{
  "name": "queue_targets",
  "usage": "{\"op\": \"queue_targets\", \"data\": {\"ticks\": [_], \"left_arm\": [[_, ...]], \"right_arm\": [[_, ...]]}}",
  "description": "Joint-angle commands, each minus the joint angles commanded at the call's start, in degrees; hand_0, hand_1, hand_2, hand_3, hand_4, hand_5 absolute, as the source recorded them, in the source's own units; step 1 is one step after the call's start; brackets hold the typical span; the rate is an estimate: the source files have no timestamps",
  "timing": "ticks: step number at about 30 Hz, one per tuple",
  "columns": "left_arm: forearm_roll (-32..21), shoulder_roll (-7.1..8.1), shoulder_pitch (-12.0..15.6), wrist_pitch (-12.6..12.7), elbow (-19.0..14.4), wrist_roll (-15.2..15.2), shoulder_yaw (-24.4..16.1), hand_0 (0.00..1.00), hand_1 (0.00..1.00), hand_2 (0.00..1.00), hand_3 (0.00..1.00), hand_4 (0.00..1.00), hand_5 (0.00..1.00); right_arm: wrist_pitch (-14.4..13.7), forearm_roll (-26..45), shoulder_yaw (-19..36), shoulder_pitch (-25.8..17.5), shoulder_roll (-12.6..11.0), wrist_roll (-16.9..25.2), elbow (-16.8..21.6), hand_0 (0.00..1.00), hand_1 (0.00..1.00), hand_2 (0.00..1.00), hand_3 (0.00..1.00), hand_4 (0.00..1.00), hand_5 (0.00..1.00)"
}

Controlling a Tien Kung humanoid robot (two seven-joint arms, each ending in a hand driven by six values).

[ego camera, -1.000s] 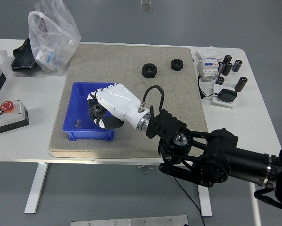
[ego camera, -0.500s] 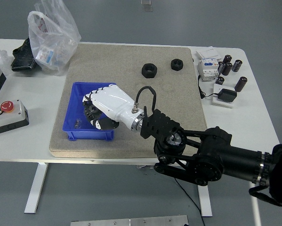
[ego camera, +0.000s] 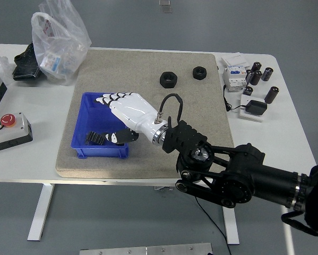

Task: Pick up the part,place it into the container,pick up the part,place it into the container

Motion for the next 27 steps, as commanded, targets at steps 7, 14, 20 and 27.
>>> {"op": "queue_targets", "data": {"ticks": [7, 14, 20, 27], "left_arm": [[0.1, -0.08, 0.1, 0.0, 0.0, -0.1, 0.0, 0.655, 0.591, 0.592, 0.686, 0.651, 0.235], [0.4, -0.35, 0.3, 0.0, 0.0, 0.0, -0.5, 0.655, 0.591, 0.592, 0.686, 0.65, 0.235], [0.8, -0.58, 0.5, 0.0, 0.0, 0.1, -1.0, 0.655, 0.591, 0.592, 0.685, 0.65, 0.235], [0.7, -0.58, 0.2, -0.1, 0.0, -0.1, -0.8, 0.655, 0.591, 0.592, 0.684, 0.65, 0.236]], "right_arm": [[-2.6, 6.6, 9.5, -4.7, -3.7, 4.1, -1.1, 0.683, 0.833, 0.882, 0.849, 0.797, 0.396], [-7.5, 19.7, 20.3, -12.5, -7.4, 16.2, -4.4, 0.645, 0.768, 0.788, 0.737, 0.777, 0.399], [-3.6, 33.1, 29.5, -19.9, -7.7, 27.8, -5.7, 0.637, 0.741, 0.742, 0.678, 0.777, 0.409], [3.4, 46.7, 39.0, -26.7, -8.3, 38.3, -4.0, 0.641, 0.711, 0.715, 0.672, 0.822, 0.604]]}}
